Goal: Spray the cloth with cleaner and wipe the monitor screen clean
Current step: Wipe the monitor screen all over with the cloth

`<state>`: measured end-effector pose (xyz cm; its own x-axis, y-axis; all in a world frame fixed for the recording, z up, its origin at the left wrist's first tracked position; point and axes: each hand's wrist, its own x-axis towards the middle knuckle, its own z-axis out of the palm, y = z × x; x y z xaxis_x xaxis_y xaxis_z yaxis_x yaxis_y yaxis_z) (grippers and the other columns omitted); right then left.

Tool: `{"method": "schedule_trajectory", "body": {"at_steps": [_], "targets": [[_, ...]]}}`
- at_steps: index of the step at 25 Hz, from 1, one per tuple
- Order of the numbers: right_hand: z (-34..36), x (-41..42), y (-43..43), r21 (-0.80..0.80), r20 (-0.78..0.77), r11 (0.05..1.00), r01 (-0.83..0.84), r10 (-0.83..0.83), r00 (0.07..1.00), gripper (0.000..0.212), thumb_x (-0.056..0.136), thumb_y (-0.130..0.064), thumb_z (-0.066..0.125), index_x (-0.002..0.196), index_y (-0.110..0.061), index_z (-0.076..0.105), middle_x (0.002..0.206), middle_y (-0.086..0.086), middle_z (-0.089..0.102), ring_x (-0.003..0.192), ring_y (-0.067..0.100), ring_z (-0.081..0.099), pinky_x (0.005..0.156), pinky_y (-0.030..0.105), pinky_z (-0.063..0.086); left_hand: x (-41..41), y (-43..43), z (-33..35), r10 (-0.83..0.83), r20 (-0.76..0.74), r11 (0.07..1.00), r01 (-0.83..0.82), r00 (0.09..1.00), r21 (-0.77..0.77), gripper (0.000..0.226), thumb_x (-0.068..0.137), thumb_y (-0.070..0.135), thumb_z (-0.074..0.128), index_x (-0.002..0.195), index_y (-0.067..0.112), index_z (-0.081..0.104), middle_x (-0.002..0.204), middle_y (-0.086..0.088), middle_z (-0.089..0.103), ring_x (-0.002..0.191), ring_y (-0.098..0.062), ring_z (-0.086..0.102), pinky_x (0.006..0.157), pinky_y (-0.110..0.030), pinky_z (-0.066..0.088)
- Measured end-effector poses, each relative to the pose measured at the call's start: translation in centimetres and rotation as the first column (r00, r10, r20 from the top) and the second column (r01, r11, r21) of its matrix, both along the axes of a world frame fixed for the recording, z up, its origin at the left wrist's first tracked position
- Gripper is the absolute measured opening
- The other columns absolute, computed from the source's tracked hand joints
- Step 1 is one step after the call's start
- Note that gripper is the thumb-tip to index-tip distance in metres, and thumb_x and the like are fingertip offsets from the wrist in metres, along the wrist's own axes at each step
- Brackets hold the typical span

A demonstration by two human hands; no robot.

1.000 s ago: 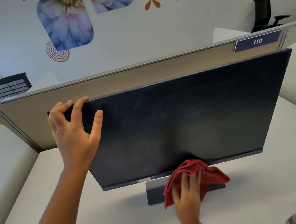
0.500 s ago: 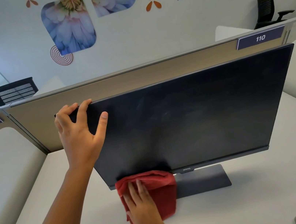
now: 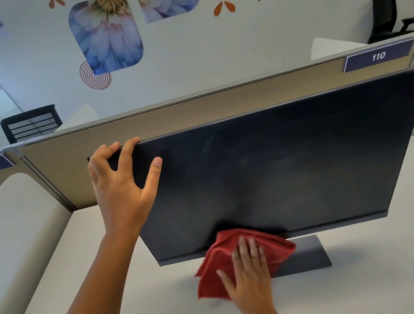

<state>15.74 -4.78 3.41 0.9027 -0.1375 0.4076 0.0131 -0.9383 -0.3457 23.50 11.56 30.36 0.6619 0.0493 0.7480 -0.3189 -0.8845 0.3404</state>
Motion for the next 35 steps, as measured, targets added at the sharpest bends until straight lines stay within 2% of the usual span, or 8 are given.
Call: {"method": "schedule_trajectory", "body": {"at_steps": [4, 8, 13, 17, 20, 27, 30, 35], "targets": [[0.8, 1.2, -3.2, -0.045, 0.119, 0.999, 0.024, -0.019, 0.993, 0.062, 0.096, -0.054, 0.029, 0.114, -0.006, 0.063, 0.138, 0.021, 0.047, 0.130, 0.041, 0.032, 0.113, 0.048, 0.013, 0.1, -0.1, 0.0, -0.008, 0.017, 1.000, 0.007, 1.000, 0.006, 0.051, 0.086, 0.056, 0.047, 0.127, 0.026, 0.048, 0.128, -0.013, 0.036, 0.127, -0.024, 0.030, 0.102, -0.048, 0.040], [3.9, 3.6, -4.0, -0.111, 0.296, 0.993, 0.032, 0.003, 0.955, 0.053, 0.096, -0.054, 0.027, 0.126, -0.015, 0.046, 0.145, 0.015, 0.029, 0.132, 0.041, 0.028, 0.115, 0.048, 0.008, -0.1, -0.3, 0.1, -0.010, 0.019, 1.000, 0.010, 1.000, 0.001, 0.052, 0.086, 0.057, 0.046, 0.127, 0.025, 0.049, 0.127, -0.013, 0.036, 0.126, -0.025, 0.031, 0.102, -0.049, 0.040], [11.6, 7.3, -3.4, -0.107, 0.567, 0.988, 0.107, -0.027, 0.823, 0.069, 0.095, -0.057, 0.027, 0.151, -0.021, 0.008, 0.160, 0.007, -0.005, 0.146, 0.031, -0.003, 0.117, 0.049, 0.000, -0.3, -0.2, 0.3, -0.018, 0.024, 1.000, 0.018, 1.000, 0.002, 0.053, 0.085, 0.056, 0.046, 0.127, 0.024, 0.050, 0.127, -0.012, 0.037, 0.126, -0.026, 0.032, 0.101, -0.050, 0.041], [17.9, 9.0, -5.5, -0.003, 0.651, 0.987, 0.162, -0.121, 0.749, 0.066, 0.092, -0.058, 0.032, 0.144, -0.018, 0.028, 0.150, 0.021, 0.022, 0.141, 0.040, 0.011, 0.114, 0.053, 0.004, -0.1, -0.1, 0.4, -0.020, 0.017, 1.000, 0.020, 1.000, 0.012, 0.054, 0.085, 0.055, 0.047, 0.128, 0.023, 0.049, 0.127, -0.012, 0.037, 0.126, -0.027, 0.032, 0.101, -0.046, 0.040], [21.1, 9.6, -10.1, 0.112, 0.696, 0.962, 0.248, -0.254, 0.671, 0.070, 0.092, -0.055, 0.036, 0.146, -0.013, 0.024, 0.149, 0.031, 0.023, 0.139, 0.046, 0.013, 0.114, 0.055, 0.001, 0.0, -0.1, 0.4, -0.024, 0.014, 1.000, 0.023, 1.000, 0.008, 0.054, 0.085, 0.054, 0.046, 0.128, 0.023, 0.049, 0.128, -0.012, 0.038, 0.126, -0.027, 0.033, 0.101, -0.038, 0.036], [20.0, 9.3, -19.9, 0.511, 0.529, 0.758, 0.406, -0.649, 0.546, 0.067, 0.099, -0.051, 0.026, 0.150, -0.010, 0.009, 0.155, 0.026, 0.010, 0.144, 0.039, 0.006, 0.116, 0.050, 0.002, 0.2, -0.5, 0.3, -0.012, 0.018, 1.000, 0.012, 1.000, -0.007, 0.051, 0.086, 0.053, 0.046, 0.128, 0.023, 0.050, 0.128, -0.011, 0.038, 0.126, -0.025, 0.033, 0.100, -0.033, 0.032], [16.7, 8.4, -19.7, 0.611, 0.391, 0.662, 0.435, -0.730, 0.561, 0.068, 0.099, -0.051, 0.018, 0.150, -0.008, 0.007, 0.156, 0.023, 0.009, 0.145, 0.037, 0.006, 0.117, 0.049, 0.003, -0.1, -0.6, 0.2, -0.005, 0.020, 1.000, 0.006, 1.000, -0.012, 0.052, 0.086, 0.054, 0.044, 0.128, 0.024, 0.050, 0.128, -0.011, 0.037, 0.127, -0.025, 0.032, 0.100, -0.032, 0.031], [13.3, 7.5, -15.1, 0.647, 0.239, 0.618, 0.447, -0.721, 0.651, 0.073, 0.098, -0.054, 0.012, 0.149, -0.002, 0.005, 0.154, 0.030, 0.006, 0.143, 0.044, 0.004, 0.115, 0.055, 0.003, -0.3, -0.6, 0.2, 0.004, 0.007, 1.000, -0.004, 1.000, -0.021, 0.051, 0.086, 0.054, 0.043, 0.127, 0.024, 0.049, 0.128, -0.011, 0.036, 0.127, -0.026, 0.032, 0.100, -0.034, 0.033]]}}
